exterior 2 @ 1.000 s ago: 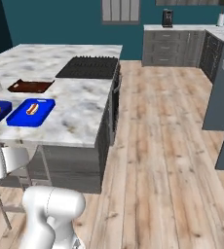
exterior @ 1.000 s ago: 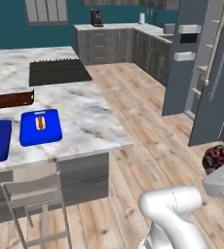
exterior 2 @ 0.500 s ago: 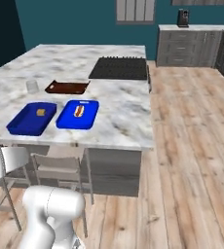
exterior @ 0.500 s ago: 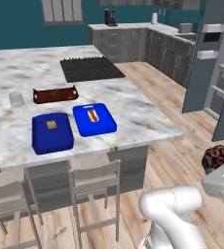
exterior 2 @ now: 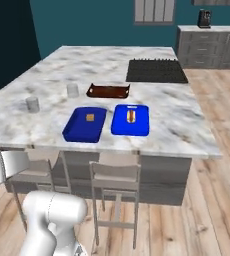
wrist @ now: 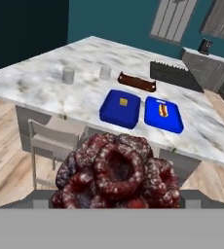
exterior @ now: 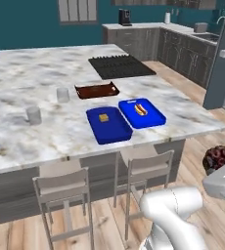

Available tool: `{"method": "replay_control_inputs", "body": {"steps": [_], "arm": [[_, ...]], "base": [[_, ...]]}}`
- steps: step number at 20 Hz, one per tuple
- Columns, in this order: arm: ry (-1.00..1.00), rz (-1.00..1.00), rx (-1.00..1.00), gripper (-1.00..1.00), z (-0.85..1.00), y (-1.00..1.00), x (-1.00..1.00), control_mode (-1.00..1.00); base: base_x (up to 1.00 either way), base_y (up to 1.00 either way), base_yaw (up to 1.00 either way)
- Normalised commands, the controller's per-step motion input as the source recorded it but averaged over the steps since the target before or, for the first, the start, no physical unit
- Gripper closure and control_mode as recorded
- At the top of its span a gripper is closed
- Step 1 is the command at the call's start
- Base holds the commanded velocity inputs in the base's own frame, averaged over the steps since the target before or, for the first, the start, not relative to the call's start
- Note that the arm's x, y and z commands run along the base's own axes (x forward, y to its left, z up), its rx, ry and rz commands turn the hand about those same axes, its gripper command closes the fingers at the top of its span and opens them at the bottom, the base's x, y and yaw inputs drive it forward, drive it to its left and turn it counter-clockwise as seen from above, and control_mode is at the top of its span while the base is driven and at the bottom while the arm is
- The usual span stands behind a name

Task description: Take the cakes from the fridge and place them on the empty tray on the dining counter.

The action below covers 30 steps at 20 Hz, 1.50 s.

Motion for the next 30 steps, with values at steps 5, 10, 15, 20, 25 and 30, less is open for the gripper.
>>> {"method": "replay_control_inputs", "body": {"steps": [5,10,15,20,25,30], "arm": [[0.0,0.0,0.0,1.0,0.0,0.0,0.0,1.0],[0.0,0.0,0.0,1.0,0.0,0.0,0.0,1.0],[0.0,0.0,0.0,1.0,0.0,0.0,0.0,1.0],[0.0,0.0,0.0,1.0,0.0,0.0,0.0,1.0],[0.0,0.0,0.0,1.0,0.0,0.0,0.0,1.0],[0.0,0.0,0.0,1.0,0.0,0.0,0.0,1.0]], "base": [[0.0,0.92,0.0],[0.0,0.1,0.0],[-0.04,-0.82,0.0],[-0.01,-0.64,0.0],[0.24,0.32,0.0],[0.36,0.73,0.0]]}}
